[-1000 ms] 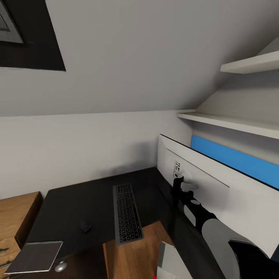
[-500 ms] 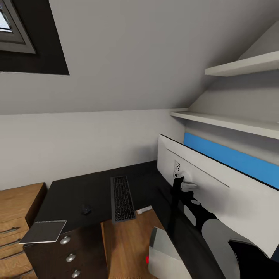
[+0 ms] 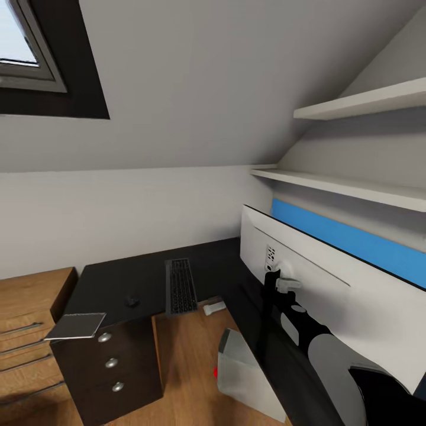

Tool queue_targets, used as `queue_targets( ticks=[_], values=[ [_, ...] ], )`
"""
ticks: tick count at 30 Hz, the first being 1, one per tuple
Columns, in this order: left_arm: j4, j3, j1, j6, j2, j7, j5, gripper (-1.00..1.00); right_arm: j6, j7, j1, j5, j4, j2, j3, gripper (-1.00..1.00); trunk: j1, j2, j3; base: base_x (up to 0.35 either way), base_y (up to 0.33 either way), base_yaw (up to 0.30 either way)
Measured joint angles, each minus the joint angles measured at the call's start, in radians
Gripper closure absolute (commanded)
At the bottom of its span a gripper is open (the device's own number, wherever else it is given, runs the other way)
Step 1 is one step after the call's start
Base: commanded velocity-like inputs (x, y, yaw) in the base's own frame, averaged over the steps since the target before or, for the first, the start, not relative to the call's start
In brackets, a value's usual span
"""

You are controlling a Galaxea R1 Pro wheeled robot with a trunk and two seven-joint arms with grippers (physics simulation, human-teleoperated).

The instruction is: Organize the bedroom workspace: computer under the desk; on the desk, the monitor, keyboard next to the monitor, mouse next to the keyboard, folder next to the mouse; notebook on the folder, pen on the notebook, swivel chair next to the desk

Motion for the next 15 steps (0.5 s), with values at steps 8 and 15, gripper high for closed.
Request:
queue_targets(
  ticks=[8,15],
  values=[
    [0.0,0.0,0.0,0.0,0.0,0.0,0.0,-1.0,0.0,0.0,0.0,0.0,0.0,0.0,0.0,1.0,0.0,0.0,0.0,-0.335,-0.138,0.0],
    [0.0,0.0,0.0,0.0,0.0,0.0,0.0,-1.0,0.0,0.0,0.0,0.0,0.0,0.0,0.001,1.0,0.0,0.0,0.0,-0.334,-0.138,0.0]
  ],
)
